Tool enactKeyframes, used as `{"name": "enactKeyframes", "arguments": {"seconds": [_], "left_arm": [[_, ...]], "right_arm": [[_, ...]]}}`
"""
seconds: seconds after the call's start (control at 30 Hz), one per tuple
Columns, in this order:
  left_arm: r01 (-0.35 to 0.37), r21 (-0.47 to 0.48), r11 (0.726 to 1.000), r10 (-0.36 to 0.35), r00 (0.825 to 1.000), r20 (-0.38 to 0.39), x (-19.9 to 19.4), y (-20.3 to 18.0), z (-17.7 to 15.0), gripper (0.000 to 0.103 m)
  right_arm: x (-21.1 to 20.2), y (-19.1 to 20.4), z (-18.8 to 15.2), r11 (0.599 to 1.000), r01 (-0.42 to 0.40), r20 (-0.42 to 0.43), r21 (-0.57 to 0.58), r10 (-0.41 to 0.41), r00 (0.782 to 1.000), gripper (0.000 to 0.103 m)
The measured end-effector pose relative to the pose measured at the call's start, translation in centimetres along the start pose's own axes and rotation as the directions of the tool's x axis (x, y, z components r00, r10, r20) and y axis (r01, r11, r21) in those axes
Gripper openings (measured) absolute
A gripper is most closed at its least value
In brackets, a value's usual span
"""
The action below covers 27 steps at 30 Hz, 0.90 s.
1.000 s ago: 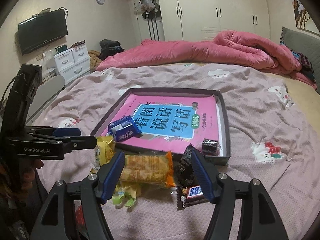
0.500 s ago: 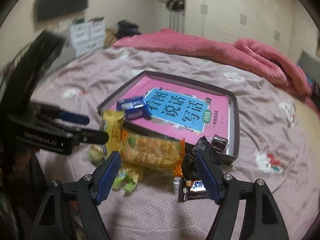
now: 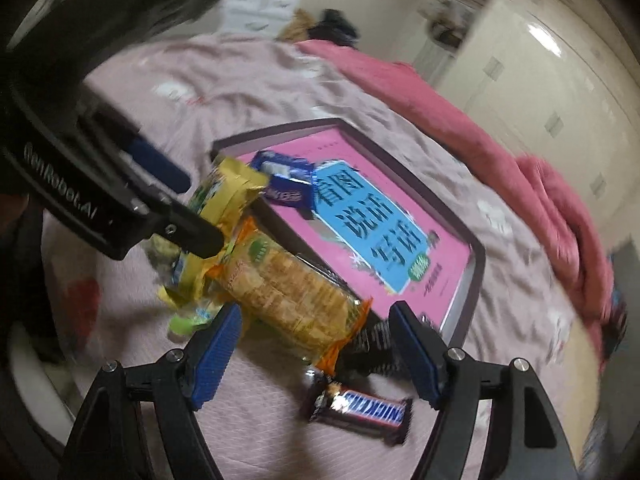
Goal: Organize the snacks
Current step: 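Grasp the orange-ended cracker packet with the right tool while the left tool reaches the yellow wafer bar, then close the left tool on the yellow wafer bar while the right tool lifts the cracker packet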
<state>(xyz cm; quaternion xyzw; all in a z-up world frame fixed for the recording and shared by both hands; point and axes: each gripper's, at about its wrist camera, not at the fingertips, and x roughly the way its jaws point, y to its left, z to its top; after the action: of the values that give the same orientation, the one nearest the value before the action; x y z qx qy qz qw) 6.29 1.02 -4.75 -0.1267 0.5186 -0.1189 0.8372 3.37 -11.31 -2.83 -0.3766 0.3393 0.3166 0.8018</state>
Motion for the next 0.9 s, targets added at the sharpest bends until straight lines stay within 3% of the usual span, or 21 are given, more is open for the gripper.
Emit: {"name": "enactKeyframes", "arguments": {"seconds": [0.3,0.47,0.5,0.57,0.67,0.77,0.9], "left_arm": [[0.034,-0.029,0.999,-0.034,0.999,-0.009,0.6,0.2,0.4,0.069],[0.047,-0.039,0.998,-0.047,0.999,-0.008,0.9,0.3,0.6,0.067],[0.050,-0.039,0.998,-0.050,0.999,-0.008,0.9,0.3,0.7,0.066],[0.056,-0.040,0.998,-0.057,0.998,-0.009,1.0,0.2,0.7,0.064],[0.061,-0.040,0.997,-0.061,0.998,-0.014,1.2,0.1,0.7,0.063],[0.062,-0.043,0.997,-0.063,0.998,-0.022,1.4,0.0,0.8,0.051],[0.051,-0.051,0.997,-0.053,0.998,-0.033,1.9,0.0,0.9,0.043]], "right_arm": [[2.5,1.1,1.1,0.965,-0.064,-0.037,-0.255,0.056,0.998,0.073],[2.9,0.7,1.1,0.957,-0.145,-0.054,-0.251,0.135,0.989,0.057],[3.0,0.6,1.0,0.958,-0.151,-0.057,-0.242,0.142,0.988,0.048],[3.2,0.4,0.7,0.964,-0.175,-0.076,-0.203,0.162,0.984,0.035],[2.9,0.0,0.0,0.973,-0.199,-0.058,-0.116,0.193,0.979,0.035],[2.2,-1.3,-0.7,0.973,-0.224,-0.017,0.050,0.225,0.974,0.035],[0.7,-3.3,-1.9,0.920,-0.256,0.063,0.298,0.249,0.967,0.035]]}}
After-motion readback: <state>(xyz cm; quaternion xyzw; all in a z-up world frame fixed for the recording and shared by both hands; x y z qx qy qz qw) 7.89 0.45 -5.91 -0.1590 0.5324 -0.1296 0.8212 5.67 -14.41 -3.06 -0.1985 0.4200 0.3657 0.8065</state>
